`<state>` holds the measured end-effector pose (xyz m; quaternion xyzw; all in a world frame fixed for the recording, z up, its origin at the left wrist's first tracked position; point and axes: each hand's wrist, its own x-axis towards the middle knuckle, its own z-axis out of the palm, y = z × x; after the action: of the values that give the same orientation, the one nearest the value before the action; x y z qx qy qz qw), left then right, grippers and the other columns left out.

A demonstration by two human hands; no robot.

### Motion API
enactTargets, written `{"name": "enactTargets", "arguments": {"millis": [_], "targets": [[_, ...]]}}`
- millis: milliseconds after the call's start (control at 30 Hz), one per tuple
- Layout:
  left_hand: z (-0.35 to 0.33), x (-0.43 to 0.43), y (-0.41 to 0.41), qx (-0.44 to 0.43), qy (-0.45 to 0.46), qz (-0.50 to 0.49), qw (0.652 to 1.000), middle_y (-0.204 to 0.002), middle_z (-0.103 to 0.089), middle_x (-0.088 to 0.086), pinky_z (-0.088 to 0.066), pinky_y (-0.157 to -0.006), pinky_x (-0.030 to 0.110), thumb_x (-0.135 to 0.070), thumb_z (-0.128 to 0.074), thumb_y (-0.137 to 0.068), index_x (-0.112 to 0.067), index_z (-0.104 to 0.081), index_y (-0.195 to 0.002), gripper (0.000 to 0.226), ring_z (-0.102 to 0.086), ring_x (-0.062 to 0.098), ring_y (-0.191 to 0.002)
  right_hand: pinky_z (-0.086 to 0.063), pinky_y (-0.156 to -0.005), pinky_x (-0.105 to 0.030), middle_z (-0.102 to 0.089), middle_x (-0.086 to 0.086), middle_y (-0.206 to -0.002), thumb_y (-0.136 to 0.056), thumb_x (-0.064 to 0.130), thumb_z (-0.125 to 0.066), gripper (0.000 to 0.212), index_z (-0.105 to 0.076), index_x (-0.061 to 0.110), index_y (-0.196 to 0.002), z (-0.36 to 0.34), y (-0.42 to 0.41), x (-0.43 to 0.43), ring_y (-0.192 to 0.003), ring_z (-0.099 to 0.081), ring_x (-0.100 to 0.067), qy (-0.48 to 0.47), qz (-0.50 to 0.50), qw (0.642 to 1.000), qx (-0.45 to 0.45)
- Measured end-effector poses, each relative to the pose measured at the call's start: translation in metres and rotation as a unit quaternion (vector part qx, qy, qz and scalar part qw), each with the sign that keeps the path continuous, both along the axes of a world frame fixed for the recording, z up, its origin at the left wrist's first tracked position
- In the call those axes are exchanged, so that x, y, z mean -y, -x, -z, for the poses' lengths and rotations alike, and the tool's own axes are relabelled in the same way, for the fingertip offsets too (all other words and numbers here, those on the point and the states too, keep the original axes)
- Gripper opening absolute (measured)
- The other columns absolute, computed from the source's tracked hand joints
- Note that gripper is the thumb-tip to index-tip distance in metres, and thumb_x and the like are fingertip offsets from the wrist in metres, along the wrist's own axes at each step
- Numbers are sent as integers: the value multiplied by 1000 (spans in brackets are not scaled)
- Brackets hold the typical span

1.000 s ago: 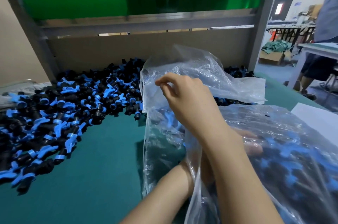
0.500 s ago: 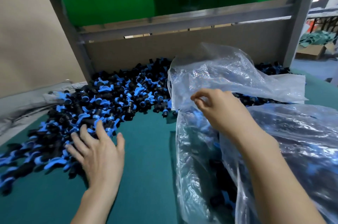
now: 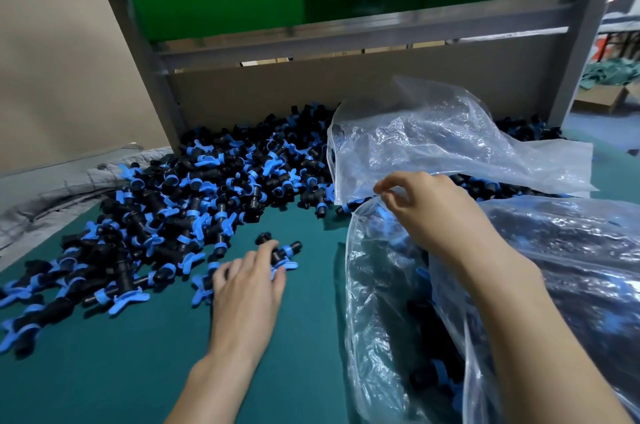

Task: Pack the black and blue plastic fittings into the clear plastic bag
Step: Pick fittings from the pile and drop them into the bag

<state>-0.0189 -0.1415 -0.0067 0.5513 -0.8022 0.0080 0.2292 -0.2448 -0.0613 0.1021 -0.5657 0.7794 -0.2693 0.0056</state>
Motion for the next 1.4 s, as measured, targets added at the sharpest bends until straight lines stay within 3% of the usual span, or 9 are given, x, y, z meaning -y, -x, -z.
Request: {"name": "enactTargets", "arguments": {"millis": [200,400,533,700,833,967,1033,1133,1400], "targets": [[0,-2,3,-40,-3,55,998,-121,-62,-11,-30,-102,32,-52,-42,-98,-29,-35,-144,53,-55,14,-113,-57,-76,-38,-71,1,-105,-102,33,-46,24,-64,39,-116,1,0,1,-85,-66,-22,-12,0,1000,-10],[-5,-2,2,-101,-25,-36,994,-122,-61,-2,-41,-98,37,-36,-43,-96,-17,-48,-127,38,-48,18,-120,-51,-67,-33,-71,1,-100,-102,34,-46,25,-65,40,-116,3,1,2,-78,-63,-21,-15,3,1000,-14],[-4,1,-5,-16,-33,-71,997,-110,-61,0,-39,-100,36,-31,-44,-93,-16,-54,-112,27,-50,22,-110,-43,-60,-31,-69,2,-95,-101,33,-45,24,-64,40,-115,4,1,3,-77,-62,-22,-19,5,1000,-19],[4,4,-10,48,-4,-64,997,-115,-60,-1,-33,-109,37,-31,-39,-102,-18,-54,-128,33,-53,22,-112,-51,-67,-33,-71,2,-102,-102,33,-45,25,-65,40,-115,4,2,3,-85,-64,-22,-19,2,1000,-22],[2,5,-10,76,1,-69,995,-109,-61,-2,-27,-114,42,-37,-37,-103,-20,-59,-123,35,-54,22,-109,-44,-63,-32,-71,2,-102,-101,34,-45,25,-64,41,-115,5,2,3,-84,-63,-23,-21,5,1000,-21],[-2,2,-3,-12,67,10,998,-102,-66,-5,-32,-111,45,-31,-51,-98,-19,-60,-114,23,-59,21,-105,-44,-64,-32,-71,2,-103,-102,34,-45,25,-64,41,-116,5,2,4,-87,-64,-23,-21,1,999,-26],[-6,-3,4,-72,105,58,990,-97,-65,-8,-38,-100,39,-29,-55,-96,-21,-57,-112,18,-60,18,-97,-45,-64,-31,-71,3,-105,-102,34,-45,25,-64,41,-116,5,3,4,-89,-64,-23,-21,-1,999,-29],[-10,-13,13,-142,146,122,971,-99,-60,-12,-37,-91,30,-28,-55,-95,-25,-51,-112,18,-56,12,-93,-45,-66,-31,-71,3,-106,-102,36,-45,24,-63,42,-118,7,4,4,-89,-64,-22,-33,-11,999,-37],[-7,-21,21,-172,198,176,949,-106,-55,-15,-32,-93,22,-29,-50,-99,-24,-53,-114,17,-51,6,-97,-54,-78,-34,-71,9,-110,-101,37,-51,26,-64,49,-120,4,1,-1,-97,-65,-17,-94,-68,992,-39]]}}
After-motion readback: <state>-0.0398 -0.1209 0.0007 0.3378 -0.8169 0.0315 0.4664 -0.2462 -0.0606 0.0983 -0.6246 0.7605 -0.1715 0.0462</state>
